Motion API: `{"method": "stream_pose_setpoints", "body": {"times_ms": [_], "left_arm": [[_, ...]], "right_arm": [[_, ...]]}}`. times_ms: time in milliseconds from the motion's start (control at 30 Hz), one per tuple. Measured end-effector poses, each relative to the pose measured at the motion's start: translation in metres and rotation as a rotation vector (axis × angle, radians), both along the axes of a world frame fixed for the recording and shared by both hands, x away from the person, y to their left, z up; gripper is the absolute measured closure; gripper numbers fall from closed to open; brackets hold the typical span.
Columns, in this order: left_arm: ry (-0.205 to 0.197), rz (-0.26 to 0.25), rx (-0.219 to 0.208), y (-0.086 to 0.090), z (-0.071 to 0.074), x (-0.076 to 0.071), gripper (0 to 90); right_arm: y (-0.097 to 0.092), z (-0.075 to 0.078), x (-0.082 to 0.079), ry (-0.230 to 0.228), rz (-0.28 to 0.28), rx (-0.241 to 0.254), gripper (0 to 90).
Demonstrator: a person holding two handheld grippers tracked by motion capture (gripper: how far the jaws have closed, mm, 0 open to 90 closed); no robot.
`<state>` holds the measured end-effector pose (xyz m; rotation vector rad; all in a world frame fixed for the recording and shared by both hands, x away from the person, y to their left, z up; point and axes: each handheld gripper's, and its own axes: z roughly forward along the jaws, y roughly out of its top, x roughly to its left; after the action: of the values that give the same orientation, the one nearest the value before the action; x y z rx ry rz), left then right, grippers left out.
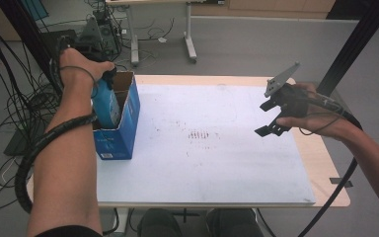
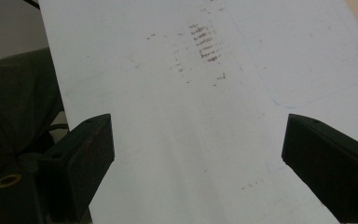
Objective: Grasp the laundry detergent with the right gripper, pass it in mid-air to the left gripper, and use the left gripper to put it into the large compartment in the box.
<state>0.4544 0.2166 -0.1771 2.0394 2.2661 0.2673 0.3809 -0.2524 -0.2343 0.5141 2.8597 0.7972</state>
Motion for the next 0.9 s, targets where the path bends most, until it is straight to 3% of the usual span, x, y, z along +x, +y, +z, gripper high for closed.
{"method": "stream_pose_setpoints", "body": {"times_ms": [267, 433, 767, 800, 900], "left_arm": [[0.031, -0.035, 0.019, -0.006, -0.05, 0.002, 36.5], [0.042, -0.055, 0.031, -0.006, -0.069, 0.004, 36.5], [0.06, -0.069, 0.02, 0.005, -0.093, 0.005, 36.5], [0.043, -0.069, 0.021, 0.006, -0.093, 0.005, 36.5], [0.053, -0.076, 0.013, 0.007, -0.093, 0.006, 36.5]], "right_arm": [[0.002, -0.007, 0.004, 0.008, -0.002, -0.014, 9.1], [0.002, -0.008, 0.006, 0.011, -0.007, -0.016, 9.5], [0.001, -0.014, 0.012, 0.024, -0.017, -0.024, 9.5], [0.001, -0.015, 0.012, 0.025, -0.016, -0.026, 9.5], [0.002, -0.016, 0.015, 0.028, -0.015, -0.028, 9.5]]}}
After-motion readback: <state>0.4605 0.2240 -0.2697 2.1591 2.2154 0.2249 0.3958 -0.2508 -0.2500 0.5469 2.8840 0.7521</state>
